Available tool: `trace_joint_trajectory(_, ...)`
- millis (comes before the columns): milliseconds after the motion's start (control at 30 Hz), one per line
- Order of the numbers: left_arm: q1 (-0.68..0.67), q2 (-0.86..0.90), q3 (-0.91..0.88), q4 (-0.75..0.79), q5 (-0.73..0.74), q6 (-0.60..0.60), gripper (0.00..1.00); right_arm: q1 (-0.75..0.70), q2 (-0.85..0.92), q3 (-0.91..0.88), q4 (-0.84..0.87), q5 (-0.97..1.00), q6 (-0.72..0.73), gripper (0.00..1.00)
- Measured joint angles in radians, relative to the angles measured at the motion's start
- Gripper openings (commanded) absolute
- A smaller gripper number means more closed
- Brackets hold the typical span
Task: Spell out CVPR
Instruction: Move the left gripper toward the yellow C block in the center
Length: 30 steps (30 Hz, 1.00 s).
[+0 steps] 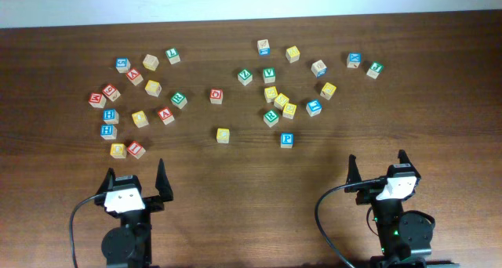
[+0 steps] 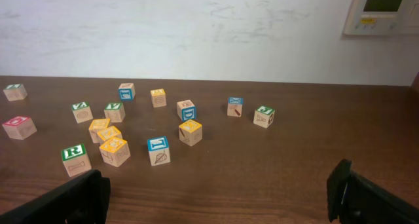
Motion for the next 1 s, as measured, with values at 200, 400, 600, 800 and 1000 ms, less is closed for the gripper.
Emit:
trace_joint_trajectory(200, 0.0, 0.0, 0.0, 0.0, 0.0, 0.0, 0.99, 0.0, 0.0, 0.0, 0.0, 0.0, 0.0, 0.99)
trace_joint_trajectory(400, 0.0, 0.0, 0.0, 0.0, 0.0, 0.0, 0.99, 0.0, 0.0, 0.0, 0.0, 0.0, 0.0, 0.98)
trace_joint_trajectory(600, 0.0, 0.0, 0.0, 0.0, 0.0, 0.0, 0.99, 0.0, 0.0, 0.0, 0.0, 0.0, 0.0, 0.98)
trace_joint_trajectory(800, 0.0, 0.0, 0.0, 0.0, 0.0, 0.0, 0.99, 0.0, 0.0, 0.0, 0.0, 0.0, 0.0, 0.98)
trace_joint_trajectory(1000, 0.0, 0.0, 0.0, 0.015, 0.006, 0.0, 0.99, 0.0, 0.0, 0.0, 0.0, 0.0, -0.001, 0.98)
